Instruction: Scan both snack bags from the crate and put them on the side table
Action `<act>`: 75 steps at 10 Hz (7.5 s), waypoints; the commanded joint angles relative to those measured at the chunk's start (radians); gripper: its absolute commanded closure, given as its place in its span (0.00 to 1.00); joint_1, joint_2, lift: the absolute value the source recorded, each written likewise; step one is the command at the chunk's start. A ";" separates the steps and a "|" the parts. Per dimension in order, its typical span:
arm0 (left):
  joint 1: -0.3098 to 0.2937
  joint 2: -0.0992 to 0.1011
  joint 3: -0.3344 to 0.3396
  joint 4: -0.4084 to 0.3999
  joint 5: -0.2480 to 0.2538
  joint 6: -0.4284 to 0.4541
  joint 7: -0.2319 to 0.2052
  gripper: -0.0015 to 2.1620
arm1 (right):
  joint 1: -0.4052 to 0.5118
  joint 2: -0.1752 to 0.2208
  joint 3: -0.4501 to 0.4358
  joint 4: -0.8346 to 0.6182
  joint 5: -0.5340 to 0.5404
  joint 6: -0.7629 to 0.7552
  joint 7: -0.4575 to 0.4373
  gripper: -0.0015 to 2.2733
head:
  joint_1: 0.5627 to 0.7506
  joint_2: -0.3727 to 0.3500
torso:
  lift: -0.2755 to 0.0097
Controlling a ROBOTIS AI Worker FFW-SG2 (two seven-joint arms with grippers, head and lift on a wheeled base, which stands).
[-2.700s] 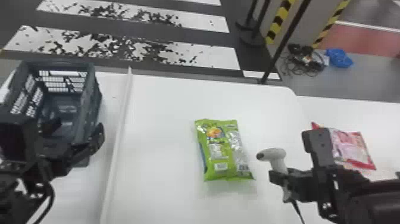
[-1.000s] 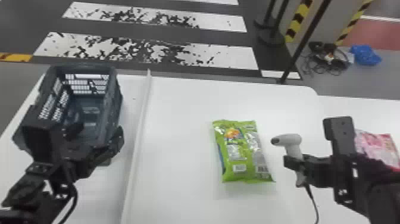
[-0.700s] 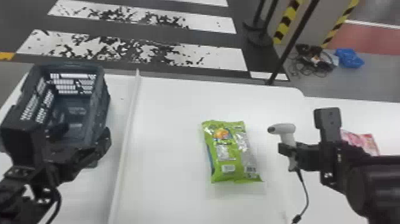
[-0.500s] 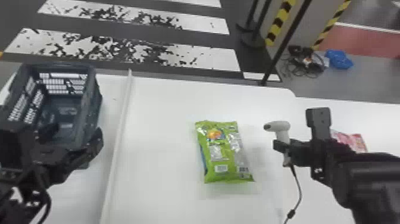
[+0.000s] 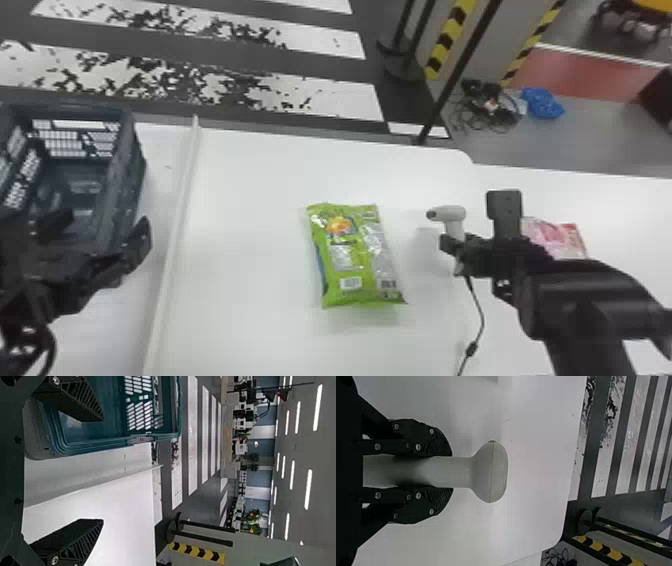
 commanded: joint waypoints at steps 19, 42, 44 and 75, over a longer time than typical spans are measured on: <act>-0.037 0.008 -0.001 0.018 0.011 0.031 0.000 0.04 | 0.154 0.022 -0.160 -0.216 -0.462 0.313 0.190 0.04 | 0.70 0.30 | 0.66; -0.023 0.011 0.003 0.015 0.009 0.031 -0.003 0.04 | -0.050 0.024 -0.619 0.008 -0.827 0.414 0.302 0.99 | 0.70 0.26 | 0.66; -0.026 0.011 0.003 0.015 0.009 0.031 -0.003 0.04 | -0.081 0.011 -0.685 0.106 -0.807 0.249 0.187 0.99 | 0.70 0.11 | 0.66; 0.129 0.005 -0.078 -0.051 -0.081 -0.309 0.114 0.05 | 0.467 0.188 0.232 -0.302 -0.068 -0.936 -0.282 0.03 | 0.70 0.45 | 0.66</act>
